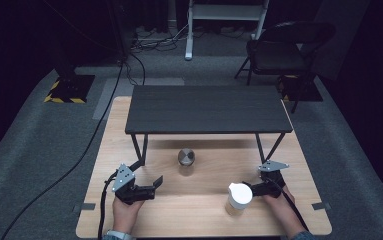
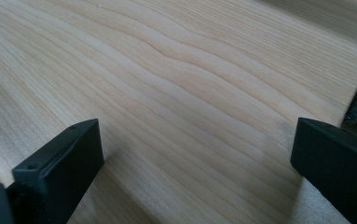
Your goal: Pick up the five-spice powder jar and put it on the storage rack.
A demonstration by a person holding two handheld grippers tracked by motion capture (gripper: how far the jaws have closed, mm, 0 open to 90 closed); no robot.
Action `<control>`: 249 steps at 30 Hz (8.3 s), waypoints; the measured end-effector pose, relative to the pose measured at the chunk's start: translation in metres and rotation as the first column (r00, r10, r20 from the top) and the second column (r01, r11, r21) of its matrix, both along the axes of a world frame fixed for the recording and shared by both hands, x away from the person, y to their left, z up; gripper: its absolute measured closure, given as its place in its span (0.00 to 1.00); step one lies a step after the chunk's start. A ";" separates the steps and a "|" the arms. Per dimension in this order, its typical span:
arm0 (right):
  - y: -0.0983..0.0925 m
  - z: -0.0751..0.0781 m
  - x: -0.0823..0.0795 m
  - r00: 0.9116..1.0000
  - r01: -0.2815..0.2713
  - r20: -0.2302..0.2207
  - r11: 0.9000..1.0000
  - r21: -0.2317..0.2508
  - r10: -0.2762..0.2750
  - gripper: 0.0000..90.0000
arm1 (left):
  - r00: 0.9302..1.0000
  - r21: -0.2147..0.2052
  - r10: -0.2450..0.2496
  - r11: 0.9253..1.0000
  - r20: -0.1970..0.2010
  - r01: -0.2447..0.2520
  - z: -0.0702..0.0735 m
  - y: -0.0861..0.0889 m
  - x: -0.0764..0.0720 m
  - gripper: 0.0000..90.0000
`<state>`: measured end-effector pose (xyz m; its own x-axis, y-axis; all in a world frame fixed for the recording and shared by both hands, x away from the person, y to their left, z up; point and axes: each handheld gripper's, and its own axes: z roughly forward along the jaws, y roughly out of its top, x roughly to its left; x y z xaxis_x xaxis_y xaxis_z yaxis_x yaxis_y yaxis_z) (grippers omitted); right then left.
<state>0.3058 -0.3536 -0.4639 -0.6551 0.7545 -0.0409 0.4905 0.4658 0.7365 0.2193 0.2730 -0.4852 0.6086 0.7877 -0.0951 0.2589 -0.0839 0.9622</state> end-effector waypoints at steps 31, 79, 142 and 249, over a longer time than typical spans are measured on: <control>-0.002 0.000 0.004 0.999 -0.040 0.000 0.999 -0.001 0.040 0.02 | 0.986 0.057 -0.167 0.984 -0.023 0.168 -0.002 -0.077 0.075 0.05; -0.005 0.000 0.007 0.997 -0.080 0.001 0.997 -0.002 0.080 0.03 | 0.958 0.226 -0.271 0.932 -0.088 0.285 0.059 -0.106 0.061 0.34; -0.004 0.001 0.012 0.996 -0.088 -0.002 0.996 -0.001 0.088 0.03 | 0.999 0.097 -0.036 0.995 0.028 0.033 0.144 -0.051 0.054 0.07; -0.002 0.000 0.011 0.997 -0.074 -0.001 0.997 -0.003 0.074 0.02 | 0.946 0.386 0.000 0.913 -0.323 0.132 0.020 -0.094 0.057 0.03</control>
<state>0.3173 -0.3560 -0.4634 -0.7095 0.7035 -0.0423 0.4552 0.5032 0.7345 0.2767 0.1791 -0.4654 0.6518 0.7580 0.0253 0.5177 -0.4690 0.7156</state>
